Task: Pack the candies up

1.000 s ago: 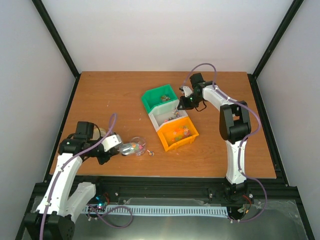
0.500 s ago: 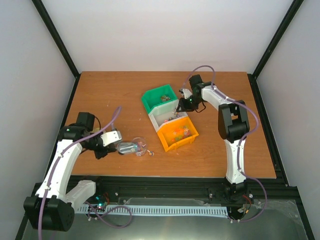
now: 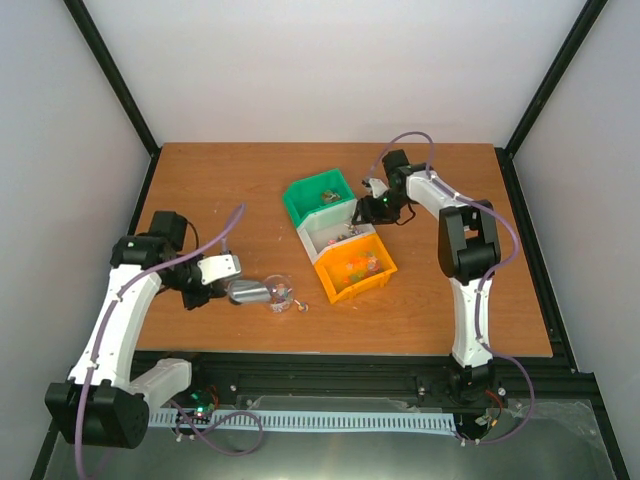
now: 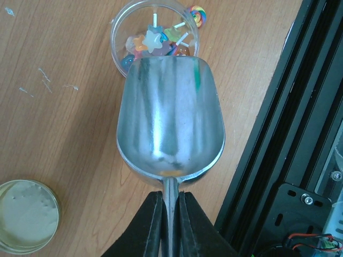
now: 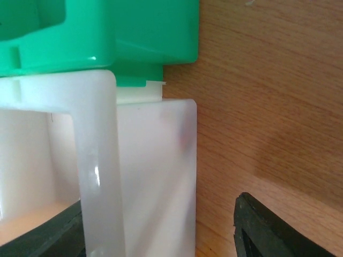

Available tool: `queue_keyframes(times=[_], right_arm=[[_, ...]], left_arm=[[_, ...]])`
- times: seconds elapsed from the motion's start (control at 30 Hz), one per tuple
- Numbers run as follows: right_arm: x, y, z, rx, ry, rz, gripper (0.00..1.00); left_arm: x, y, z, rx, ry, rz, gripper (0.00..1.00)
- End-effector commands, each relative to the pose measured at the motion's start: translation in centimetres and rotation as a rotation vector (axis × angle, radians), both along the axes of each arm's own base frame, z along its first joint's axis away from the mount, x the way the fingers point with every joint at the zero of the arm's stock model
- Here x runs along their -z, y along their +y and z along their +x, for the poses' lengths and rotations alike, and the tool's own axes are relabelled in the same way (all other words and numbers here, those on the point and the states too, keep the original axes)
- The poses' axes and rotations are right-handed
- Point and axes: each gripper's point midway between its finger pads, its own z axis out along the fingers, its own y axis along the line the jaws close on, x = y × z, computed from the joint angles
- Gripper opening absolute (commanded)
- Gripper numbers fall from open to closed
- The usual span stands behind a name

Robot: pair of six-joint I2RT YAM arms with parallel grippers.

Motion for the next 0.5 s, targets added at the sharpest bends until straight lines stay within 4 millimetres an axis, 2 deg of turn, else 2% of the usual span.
queue_keyframes(times=[0.0, 0.17, 0.23, 0.37, 0.47], right_arm=[[-2.3, -0.5, 0.2, -0.012, -0.034, 0.049, 0.64], [-4.2, -0.4, -0.1, -0.059, -0.088, 0.074, 0.66], [-5.0, -2.0, 0.5, -0.03, -0.105, 0.084, 0.66], [-6.0, -3.8, 0.1, -0.009, -0.11, 0.09, 0.65], [-6.3, -5.0, -0.9, -0.01, -0.102, 0.083, 0.64]], left_arm=[[-2.2, -0.2, 0.0, 0.039, -0.019, -0.011, 0.01], [-5.4, -2.1, 1.9, 0.014, -0.073, -0.14, 0.01], [-6.5, -2.9, 3.1, -0.005, -0.093, -0.193, 0.01], [-7.3, -5.1, 4.8, 0.014, -0.1, -0.242, 0.01], [-6.9, -7.4, 5.6, 0.036, -0.1, -0.252, 0.01]])
